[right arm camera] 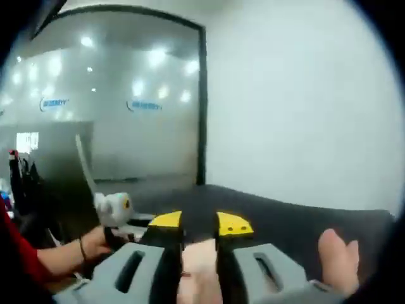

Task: Fold the towel on the table until its edges align and the towel forms a compact rectangular stack.

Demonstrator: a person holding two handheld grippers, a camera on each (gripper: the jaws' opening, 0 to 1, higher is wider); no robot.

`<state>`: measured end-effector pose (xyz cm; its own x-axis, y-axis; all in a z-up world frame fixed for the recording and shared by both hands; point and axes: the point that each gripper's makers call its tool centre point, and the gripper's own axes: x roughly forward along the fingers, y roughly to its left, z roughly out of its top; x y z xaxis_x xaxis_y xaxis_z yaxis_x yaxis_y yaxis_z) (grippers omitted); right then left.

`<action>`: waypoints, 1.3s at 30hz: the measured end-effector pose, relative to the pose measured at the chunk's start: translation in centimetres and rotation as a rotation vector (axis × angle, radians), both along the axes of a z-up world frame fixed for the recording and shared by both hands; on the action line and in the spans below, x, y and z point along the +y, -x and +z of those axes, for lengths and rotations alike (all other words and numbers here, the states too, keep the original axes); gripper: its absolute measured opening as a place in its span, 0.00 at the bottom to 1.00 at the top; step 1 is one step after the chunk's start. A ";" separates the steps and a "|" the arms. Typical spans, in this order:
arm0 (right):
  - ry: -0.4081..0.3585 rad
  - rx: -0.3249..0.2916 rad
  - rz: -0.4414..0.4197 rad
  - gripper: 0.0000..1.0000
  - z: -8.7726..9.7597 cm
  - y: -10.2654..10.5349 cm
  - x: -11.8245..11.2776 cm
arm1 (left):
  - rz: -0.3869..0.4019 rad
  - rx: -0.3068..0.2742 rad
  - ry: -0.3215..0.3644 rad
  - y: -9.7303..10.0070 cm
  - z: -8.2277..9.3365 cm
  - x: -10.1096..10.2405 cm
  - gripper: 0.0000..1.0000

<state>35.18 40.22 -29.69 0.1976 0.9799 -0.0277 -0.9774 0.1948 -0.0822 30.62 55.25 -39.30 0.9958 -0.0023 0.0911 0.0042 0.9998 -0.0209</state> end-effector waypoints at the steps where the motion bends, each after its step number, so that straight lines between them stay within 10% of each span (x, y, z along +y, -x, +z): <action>1: 0.064 -0.021 -0.032 0.10 -1.7 -1.3 -0.2 | -0.003 0.001 -0.002 0.0 0.0 0.0 0.27; 5: 0.105 0.165 0.103 0.18 -5.4 1.1 -0.6 | -0.011 0.001 -0.017 0.0 0.0 -0.4 0.27; 9: 0.218 0.014 0.085 0.18 -9.0 2.3 -0.4 | -0.013 0.006 -0.019 0.0 -0.1 -0.3 0.27; 15: 0.331 0.098 0.208 0.18 -13.2 5.1 1.2 | -0.047 -0.043 -0.028 0.5 0.9 -1.3 0.27; 22: 0.162 0.214 0.281 0.21 -9.0 4.4 1.2 | -0.086 -0.032 -0.067 0.2 0.8 -2.7 0.27; 25: 0.056 0.130 0.198 0.19 -6.6 0.9 1.8 | -0.085 -0.021 -0.075 0.1 0.7 -2.7 0.27; 27: 0.148 0.077 0.177 0.16 -8.9 -0.3 2.4 | -0.081 -0.027 -0.070 0.1 0.8 -2.7 0.27; 30: 0.193 0.127 0.354 0.15 -11.7 3.7 3.3 | -0.076 -0.030 -0.059 0.1 0.8 -2.4 0.27; 33: 0.167 -0.069 0.363 0.16 -12.7 5.0 4.6 | -0.074 -0.027 -0.056 0.1 0.8 -2.4 0.27; 39: 0.212 -0.013 0.351 0.16 -13.9 5.4 5.4 | -0.080 -0.022 -0.065 0.0 0.7 -2.5 0.27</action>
<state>29.80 45.63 -43.58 -0.1465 0.9606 -0.2362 -0.9800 -0.1734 -0.0974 30.58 52.80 -38.61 0.9900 -0.0880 0.1102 0.0835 0.9955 0.0454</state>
